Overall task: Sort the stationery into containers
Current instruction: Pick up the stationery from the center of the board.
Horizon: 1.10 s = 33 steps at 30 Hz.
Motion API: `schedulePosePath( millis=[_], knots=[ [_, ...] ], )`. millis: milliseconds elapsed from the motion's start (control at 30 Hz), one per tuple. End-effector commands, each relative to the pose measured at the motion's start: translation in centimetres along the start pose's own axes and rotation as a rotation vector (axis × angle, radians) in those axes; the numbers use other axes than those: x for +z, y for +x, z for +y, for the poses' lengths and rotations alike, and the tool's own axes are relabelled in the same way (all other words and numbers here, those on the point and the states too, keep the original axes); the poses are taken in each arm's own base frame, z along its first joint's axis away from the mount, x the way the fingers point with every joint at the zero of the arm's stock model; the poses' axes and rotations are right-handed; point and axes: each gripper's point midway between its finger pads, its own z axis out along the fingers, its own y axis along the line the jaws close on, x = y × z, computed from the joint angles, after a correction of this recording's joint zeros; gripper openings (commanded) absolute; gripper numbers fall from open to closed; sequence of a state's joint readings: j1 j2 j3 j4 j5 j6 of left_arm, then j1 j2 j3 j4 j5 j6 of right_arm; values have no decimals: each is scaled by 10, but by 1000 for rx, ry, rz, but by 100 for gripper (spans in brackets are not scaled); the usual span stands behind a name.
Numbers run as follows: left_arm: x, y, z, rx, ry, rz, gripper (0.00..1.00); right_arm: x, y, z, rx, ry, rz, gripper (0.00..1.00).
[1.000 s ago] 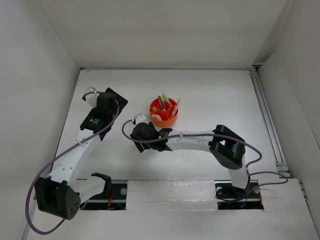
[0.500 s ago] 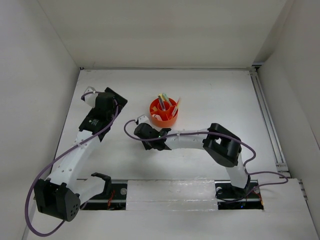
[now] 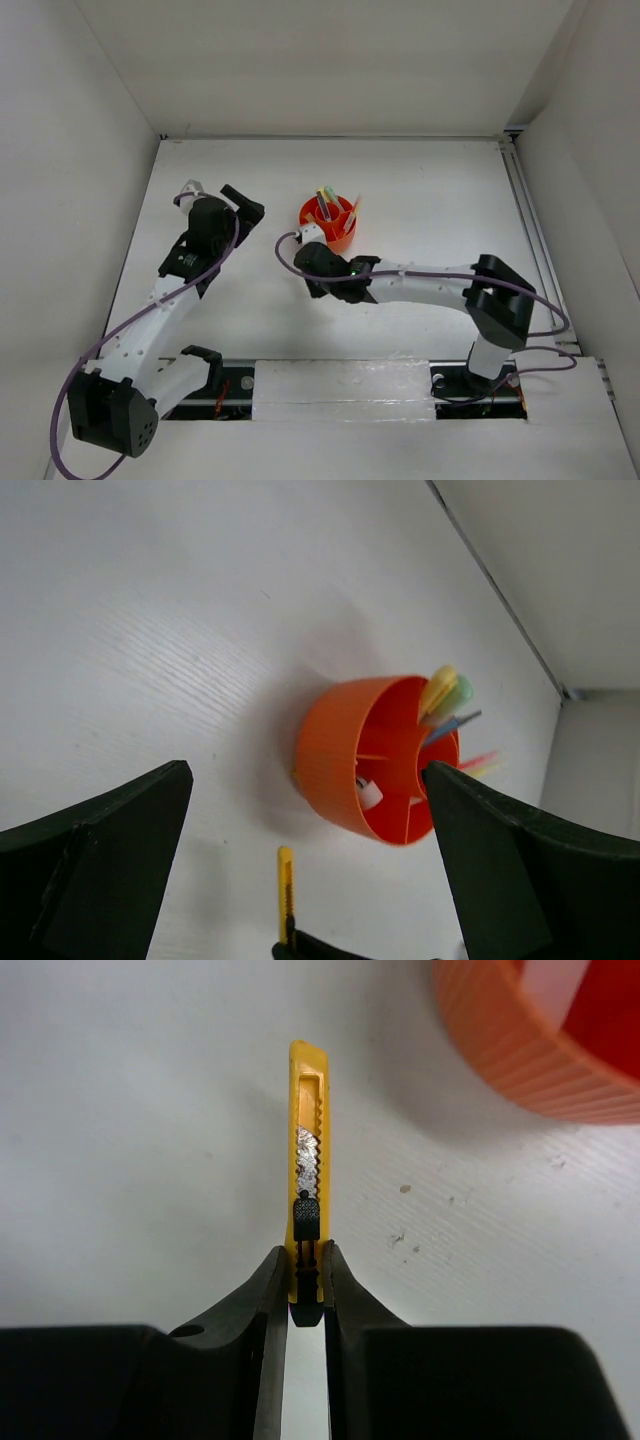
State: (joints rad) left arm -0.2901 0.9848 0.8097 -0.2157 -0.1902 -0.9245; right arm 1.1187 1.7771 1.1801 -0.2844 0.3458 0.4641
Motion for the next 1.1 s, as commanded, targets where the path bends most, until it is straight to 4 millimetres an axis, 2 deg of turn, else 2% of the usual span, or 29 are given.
schedulePosePath(
  millis=[0, 33, 100, 133, 200, 267, 367, 400, 500, 533, 667, 700, 800, 833, 933, 1067],
  knots=[
    [-7, 27, -35, 52, 239, 135, 100, -34, -51, -3, 48, -13, -154, 0],
    [-7, 29, -46, 60, 303, 146, 100, -39, -55, -3, 53, -18, -166, 0],
    [-8, 55, -50, 80, 381, 262, 100, -47, -63, 0, 55, -43, -189, 0],
    [-9, 58, -60, 84, 446, 274, 100, -52, -69, 3, 63, -63, -208, 0],
    [-11, 80, -60, 85, 505, 374, 100, -56, -75, 4, 71, -73, -227, 0],
    [-14, 85, -71, 74, 563, 398, 100, -60, -79, 5, 78, -81, -242, 0],
    [-16, 98, -74, 77, 590, 444, 100, -60, -83, 4, 93, -69, -257, 0],
    [-16, 98, -74, 77, 590, 444, 100, -65, -90, 4, 110, -71, -277, 0],
    [-17, 105, -77, 84, 609, 469, 94, -66, -96, 2, 121, -57, -302, 0],
    [-17, 105, -77, 84, 608, 469, 91, -68, -101, 4, 125, -62, -313, 0],
    [-19, 106, -77, 85, 614, 478, 69, -70, -109, 0, 122, -33, -330, 0],
    [-18, 107, -75, 84, 604, 485, 58, -70, -110, -2, 124, -19, -336, 0],
    [-18, 107, -75, 84, 604, 485, 51, -74, -118, -7, 130, -9, -357, 0],
    [-16, 110, -71, 82, 588, 497, 45, -75, -120, -6, 134, -13, -366, 0],
    [-14, 110, -73, 90, 589, 495, 45, -83, -129, -10, 144, -17, -393, 0],
    [-13, 112, -75, 93, 607, 505, 34, -82, -131, -15, 140, -8, -395, 0]
  ],
)
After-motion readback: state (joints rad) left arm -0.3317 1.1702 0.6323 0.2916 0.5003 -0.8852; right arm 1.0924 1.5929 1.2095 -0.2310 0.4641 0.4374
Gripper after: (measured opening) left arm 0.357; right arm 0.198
